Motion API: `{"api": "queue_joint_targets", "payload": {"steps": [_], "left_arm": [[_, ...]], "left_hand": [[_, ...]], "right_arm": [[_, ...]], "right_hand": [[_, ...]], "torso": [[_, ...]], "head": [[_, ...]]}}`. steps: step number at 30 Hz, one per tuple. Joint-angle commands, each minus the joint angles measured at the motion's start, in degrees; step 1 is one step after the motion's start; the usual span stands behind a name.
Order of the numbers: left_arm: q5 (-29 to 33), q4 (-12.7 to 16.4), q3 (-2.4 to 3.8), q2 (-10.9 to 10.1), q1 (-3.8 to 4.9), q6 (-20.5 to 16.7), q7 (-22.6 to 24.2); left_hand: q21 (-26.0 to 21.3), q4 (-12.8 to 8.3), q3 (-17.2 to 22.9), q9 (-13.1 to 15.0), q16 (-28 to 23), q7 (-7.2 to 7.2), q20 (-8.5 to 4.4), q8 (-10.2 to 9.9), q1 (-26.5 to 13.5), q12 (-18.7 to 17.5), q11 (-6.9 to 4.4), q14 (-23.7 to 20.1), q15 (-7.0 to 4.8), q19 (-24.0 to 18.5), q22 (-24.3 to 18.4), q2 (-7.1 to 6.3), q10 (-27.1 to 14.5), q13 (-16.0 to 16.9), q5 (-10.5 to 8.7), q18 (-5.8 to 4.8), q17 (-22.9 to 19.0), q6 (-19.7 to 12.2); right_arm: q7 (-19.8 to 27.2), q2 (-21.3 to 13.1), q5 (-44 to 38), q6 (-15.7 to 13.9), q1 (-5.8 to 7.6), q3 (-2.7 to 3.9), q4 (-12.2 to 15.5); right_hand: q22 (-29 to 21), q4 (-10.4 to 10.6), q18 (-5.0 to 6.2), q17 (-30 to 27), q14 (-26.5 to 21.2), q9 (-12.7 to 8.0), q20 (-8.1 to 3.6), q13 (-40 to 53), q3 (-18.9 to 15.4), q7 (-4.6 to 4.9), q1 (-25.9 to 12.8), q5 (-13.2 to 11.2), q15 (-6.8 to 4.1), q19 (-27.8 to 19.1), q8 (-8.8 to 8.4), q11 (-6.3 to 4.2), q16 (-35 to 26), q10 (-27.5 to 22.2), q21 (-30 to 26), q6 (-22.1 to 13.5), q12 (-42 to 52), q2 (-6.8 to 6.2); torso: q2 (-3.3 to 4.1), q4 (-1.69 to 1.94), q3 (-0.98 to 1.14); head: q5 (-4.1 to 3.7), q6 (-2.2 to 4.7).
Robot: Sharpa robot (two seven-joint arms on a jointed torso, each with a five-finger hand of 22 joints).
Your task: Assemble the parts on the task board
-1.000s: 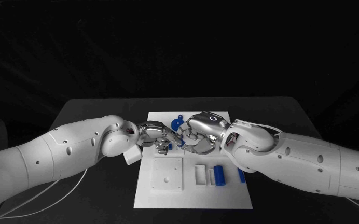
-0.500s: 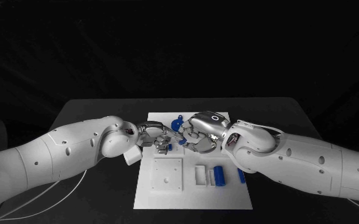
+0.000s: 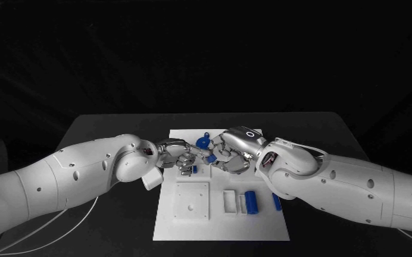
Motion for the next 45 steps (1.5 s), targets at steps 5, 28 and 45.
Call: {"api": "queue_joint_targets", "payload": {"steps": [5, 28, 45], "left_arm": [[-3.72, 1.66, -0.06, -0.41, -0.1, -7.08, 5.41], [-6.55, 3.21, -0.38, -0.73, -0.59, -10.08, 6.62], [-5.58, 3.77, -0.41, -0.3, -0.6, -10.61, 7.4]], "left_hand": [[-0.55, -1.1, -2.92, -1.07, 0.02, 0.5, -5.55, -1.2, -1.43, 0.26, 0.54, -0.62, 0.81, -0.89, 0.18, 1.26, -1.34, 0.15, -0.08, 0.42, -0.04, -2.04], [-0.71, -3.6, -3.5, -2.91, -0.17, 1.05, -4.75, -1.73, 1.1, -0.03, 1.07, -1.14, 1.37, -1.41, 0.23, 6.19, -2.04, -0.05, 0.07, 0.7, -0.06, -2.79], [-0.77, -3.99, -4.15, -4.25, -0.12, 1.39, -4.48, -2.16, 1.27, -0.08, 1.4, -1.24, 1.69, -1.57, 0.23, 8.22, -2.16, -0.19, 0.06, 0.72, -0.04, -3.48]], "right_arm": [[-3.85, -0.08, 4.92, -0.18, -0.05, -0.04, -0.02], [-5.53, -0.28, 7.26, -3.26, -0.35, 0.05, 0.4], [-5.78, 0.16, 7.26, -2.96, -0.38, 0.07, 0.45]], "right_hand": [[0.97, -0.18, 4.79, 0.07, 0.04, 1.21, -0.21, 0.01, 0.24, 0.96, -0.27, 0.15, -0.47, 0.07, 1.09, 0.0, 0.15, 0.46, 0.29, 2.4, 0.37, 0.6], [0.91, -0.48, 4.79, 0.07, 0.08, 1.31, -0.28, -0.01, 0.38, 0.96, -0.37, 0.15, -0.49, 0.12, 1.1, -0.01, 0.12, 0.56, 0.26, 2.36, 0.31, 0.74], [0.88, -0.71, 4.79, 0.07, 0.14, 1.38, -0.34, -0.03, 0.51, 0.97, -0.46, 0.15, -0.49, 0.19, 1.12, -0.01, 0.09, 0.64, 0.25, 2.36, 0.26, 0.77]], "torso": [[0.0, 0.01, -0.05], [-0.02, -0.01, 0.04], [0.01, -0.02, 0.03]], "head": [[-0.18, 0.24], [-0.25, 0.42], [-0.19, 0.45]]}}
